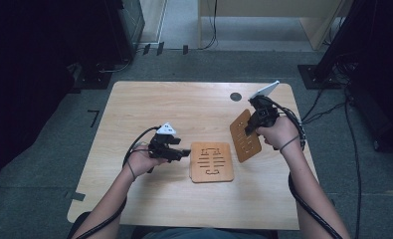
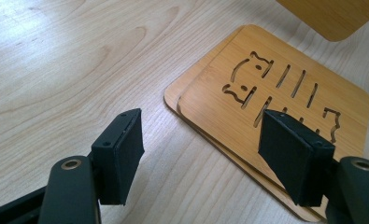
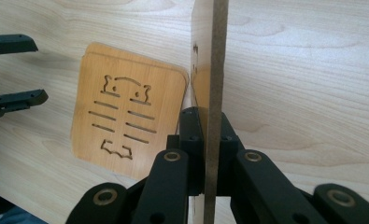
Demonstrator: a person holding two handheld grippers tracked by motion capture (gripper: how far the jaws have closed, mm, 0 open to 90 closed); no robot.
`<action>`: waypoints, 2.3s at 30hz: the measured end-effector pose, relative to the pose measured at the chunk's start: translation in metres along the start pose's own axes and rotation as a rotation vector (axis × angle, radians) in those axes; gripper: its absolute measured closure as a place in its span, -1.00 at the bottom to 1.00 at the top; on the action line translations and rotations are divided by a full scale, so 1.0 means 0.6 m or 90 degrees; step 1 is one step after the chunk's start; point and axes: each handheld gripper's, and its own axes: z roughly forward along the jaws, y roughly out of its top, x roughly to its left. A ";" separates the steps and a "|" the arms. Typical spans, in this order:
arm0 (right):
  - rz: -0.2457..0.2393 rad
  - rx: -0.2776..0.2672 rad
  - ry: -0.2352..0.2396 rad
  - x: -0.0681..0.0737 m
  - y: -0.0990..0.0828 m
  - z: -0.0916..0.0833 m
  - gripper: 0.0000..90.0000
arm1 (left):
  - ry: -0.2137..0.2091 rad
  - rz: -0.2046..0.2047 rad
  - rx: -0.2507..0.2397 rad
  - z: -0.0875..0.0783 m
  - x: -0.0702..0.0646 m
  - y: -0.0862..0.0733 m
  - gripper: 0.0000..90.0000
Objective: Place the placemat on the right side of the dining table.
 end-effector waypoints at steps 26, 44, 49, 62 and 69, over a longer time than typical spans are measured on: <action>0.048 -0.039 -0.004 -0.050 0.016 -0.011 0.95 | -0.002 0.003 0.008 0.004 -0.002 -0.003 -0.34; 0.079 -0.047 -0.024 -0.085 0.044 -0.016 0.95 | -0.004 0.009 0.010 0.007 -0.003 -0.003 -0.34; 0.090 -0.043 -0.039 -0.098 0.055 -0.019 0.95 | -0.006 0.007 0.008 0.009 -0.006 -0.002 -0.34; 0.114 -0.046 -0.071 -0.132 0.083 -0.032 0.95 | -0.010 0.014 0.012 0.011 -0.008 -0.002 -0.34; 0.129 -0.047 -0.071 -0.147 0.093 -0.022 0.95 | -0.007 0.016 0.011 0.010 -0.007 -0.002 -0.33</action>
